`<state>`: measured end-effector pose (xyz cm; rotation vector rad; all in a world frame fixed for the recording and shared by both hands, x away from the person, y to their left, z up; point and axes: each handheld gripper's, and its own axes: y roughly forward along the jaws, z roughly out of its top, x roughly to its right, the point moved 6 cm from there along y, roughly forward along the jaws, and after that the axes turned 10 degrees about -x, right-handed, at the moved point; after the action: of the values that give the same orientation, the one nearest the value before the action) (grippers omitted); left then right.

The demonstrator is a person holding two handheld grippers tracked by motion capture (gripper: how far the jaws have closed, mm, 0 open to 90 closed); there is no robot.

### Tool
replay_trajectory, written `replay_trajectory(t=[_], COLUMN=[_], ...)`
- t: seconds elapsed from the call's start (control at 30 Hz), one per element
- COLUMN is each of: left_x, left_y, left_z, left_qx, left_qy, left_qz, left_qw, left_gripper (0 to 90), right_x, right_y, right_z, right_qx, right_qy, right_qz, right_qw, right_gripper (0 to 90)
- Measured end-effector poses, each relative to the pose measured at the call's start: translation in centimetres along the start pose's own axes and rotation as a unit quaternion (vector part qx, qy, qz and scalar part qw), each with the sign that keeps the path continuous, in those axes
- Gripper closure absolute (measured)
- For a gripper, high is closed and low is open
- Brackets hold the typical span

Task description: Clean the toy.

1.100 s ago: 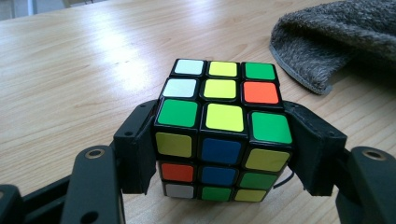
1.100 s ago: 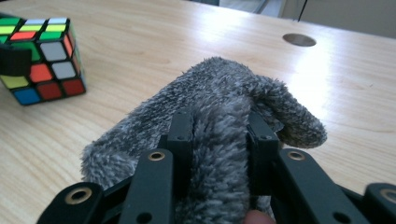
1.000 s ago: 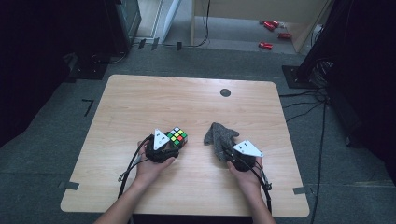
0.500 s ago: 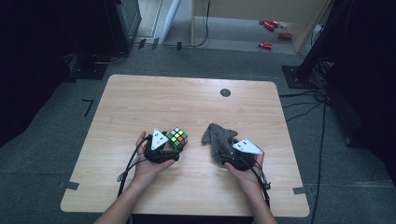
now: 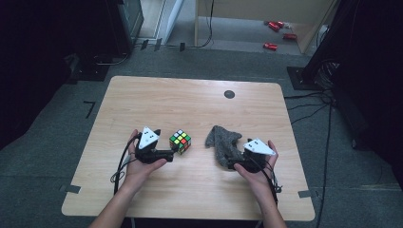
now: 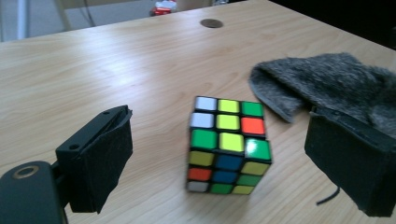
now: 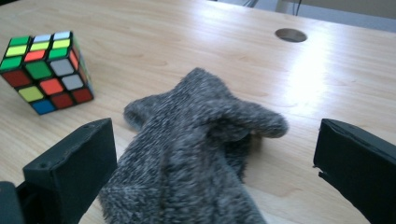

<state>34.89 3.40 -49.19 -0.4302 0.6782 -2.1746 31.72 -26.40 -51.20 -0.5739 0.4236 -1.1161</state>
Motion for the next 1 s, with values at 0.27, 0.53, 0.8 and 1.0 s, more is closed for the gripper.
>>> replay_trajectory(t=[0.27,0.53,0.8,1.0], left_x=[-3.6,-6.3,-7.7,-8.6], left_y=[-3.1,-5.7,-7.7,-9.1], left_z=[-1.4,-4.1,-5.9,-7.7], left_qx=[-0.003,-0.005,-0.016,-0.023], left_qy=[-0.015,-0.050,-0.057,-0.063], left_qz=[0.029,0.051,0.068,0.080], left_qw=[0.9995,0.9974,0.9959,0.9945], left_gripper=[8.8,8.8,8.8,8.8], right_x=[1.3,2.9,5.1,5.9], right_y=[-0.7,-3.0,-4.7,-5.7], right_z=[0.0,-0.3,-1.6,-2.8], right_qx=[-0.012,-0.005,-0.009,-0.018], right_qy=[0.003,0.004,0.014,0.015], right_qz=[-0.011,-0.026,-0.044,-0.056], right_qw=[0.9999,0.9997,0.9989,0.9982], right_gripper=[0.0,0.0,0.0,0.0])
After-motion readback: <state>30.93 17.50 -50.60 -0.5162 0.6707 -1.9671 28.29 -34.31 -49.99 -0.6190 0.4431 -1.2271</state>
